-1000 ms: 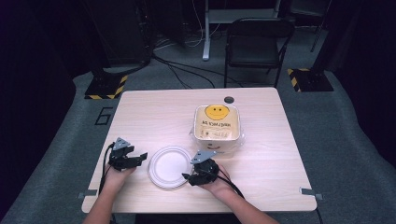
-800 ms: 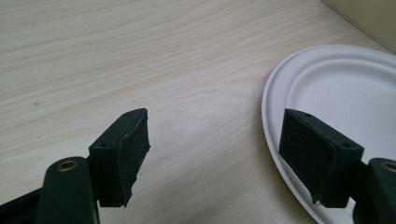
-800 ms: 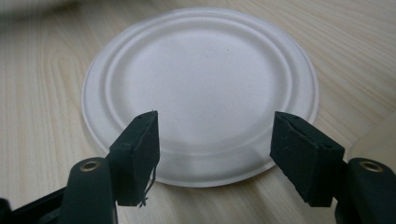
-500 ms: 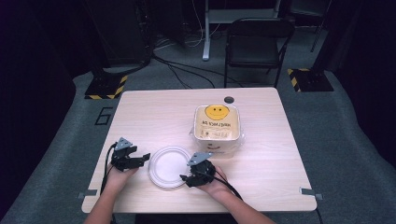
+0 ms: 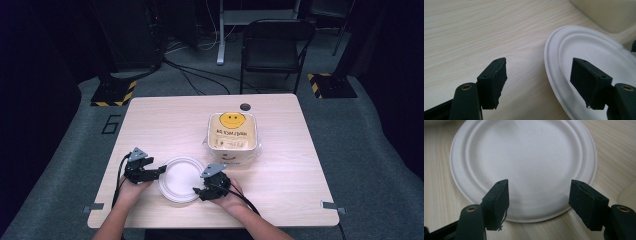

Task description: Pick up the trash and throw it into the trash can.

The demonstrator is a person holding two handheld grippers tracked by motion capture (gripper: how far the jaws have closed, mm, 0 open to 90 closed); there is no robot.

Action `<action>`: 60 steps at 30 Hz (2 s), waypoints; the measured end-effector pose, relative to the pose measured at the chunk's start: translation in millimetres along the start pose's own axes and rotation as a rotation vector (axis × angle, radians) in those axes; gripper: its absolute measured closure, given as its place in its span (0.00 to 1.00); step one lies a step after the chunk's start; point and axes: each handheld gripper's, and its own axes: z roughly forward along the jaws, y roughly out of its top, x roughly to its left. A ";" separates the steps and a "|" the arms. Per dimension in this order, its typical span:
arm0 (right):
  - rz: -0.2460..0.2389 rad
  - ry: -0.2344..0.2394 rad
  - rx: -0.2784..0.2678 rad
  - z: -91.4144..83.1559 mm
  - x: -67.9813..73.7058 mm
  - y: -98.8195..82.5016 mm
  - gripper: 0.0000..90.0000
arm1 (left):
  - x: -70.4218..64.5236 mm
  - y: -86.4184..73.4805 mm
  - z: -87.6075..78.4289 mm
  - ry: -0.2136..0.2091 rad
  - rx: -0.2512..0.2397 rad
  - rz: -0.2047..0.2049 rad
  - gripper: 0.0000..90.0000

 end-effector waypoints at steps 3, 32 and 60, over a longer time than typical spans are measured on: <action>-0.004 -0.001 -0.001 0.4 -0.2 -0.5 0.35 | -4.1 1.2 1.3 -0.011 -0.003 0.005 0.33; -0.006 0.008 0.011 2.4 1.8 -3.9 0.35 | -11.3 5.7 0.1 -0.127 0.001 -0.006 0.76; -0.041 0.030 -0.009 -37.7 -5.6 5.5 0.36 | -25.2 36.1 -17.5 -0.225 -0.041 0.004 0.86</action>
